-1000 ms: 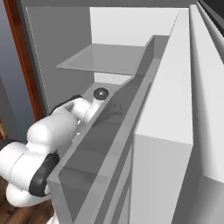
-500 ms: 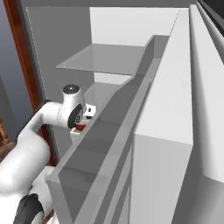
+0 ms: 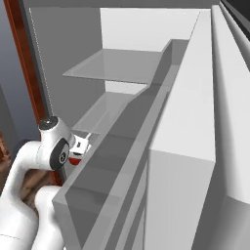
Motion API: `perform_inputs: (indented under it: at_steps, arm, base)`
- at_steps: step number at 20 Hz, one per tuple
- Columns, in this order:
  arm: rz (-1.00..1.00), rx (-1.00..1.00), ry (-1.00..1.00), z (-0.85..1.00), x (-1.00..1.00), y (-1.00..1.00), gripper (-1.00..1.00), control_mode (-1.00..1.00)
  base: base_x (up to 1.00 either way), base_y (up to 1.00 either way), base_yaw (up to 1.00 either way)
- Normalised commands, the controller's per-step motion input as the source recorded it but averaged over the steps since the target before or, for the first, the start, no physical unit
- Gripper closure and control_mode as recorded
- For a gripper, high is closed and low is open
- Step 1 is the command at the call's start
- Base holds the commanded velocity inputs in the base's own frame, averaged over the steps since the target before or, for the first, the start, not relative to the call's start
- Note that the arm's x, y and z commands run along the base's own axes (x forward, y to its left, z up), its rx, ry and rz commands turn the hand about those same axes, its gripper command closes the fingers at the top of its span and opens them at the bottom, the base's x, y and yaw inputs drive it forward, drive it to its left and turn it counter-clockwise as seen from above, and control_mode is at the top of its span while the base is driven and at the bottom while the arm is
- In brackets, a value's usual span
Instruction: Place the cold items (orange and bell pepper) from the fridge in one tupperware on the dining counter. Place the warm items (hot dog and kebab skewer) in the stove area in another tupperware.
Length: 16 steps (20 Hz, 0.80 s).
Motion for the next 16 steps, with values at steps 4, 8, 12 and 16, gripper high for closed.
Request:
perform_inputs:
  at_steps: [4, 8, 12, 16]
  arm:
    - [-0.04, 0.00, 0.00, -0.14, -0.46, 0.02, 1.00, -1.00]
    - [-0.17, -0.06, 0.00, -0.11, -0.20, 0.26, 1.00, -1.00]
    - [-0.04, -0.01, 0.00, -0.02, -0.08, 0.06, 1.00, 1.00]
    - [0.00, 0.00, 0.00, 0.00, 0.00, 0.00, 1.00, 1.00]
  base:
    - [0.00, 0.00, 0.00]
    - [0.00, 0.00, 0.00]
    - [-0.38, 0.14, -0.15]
    - [-0.60, 0.35, -0.35]
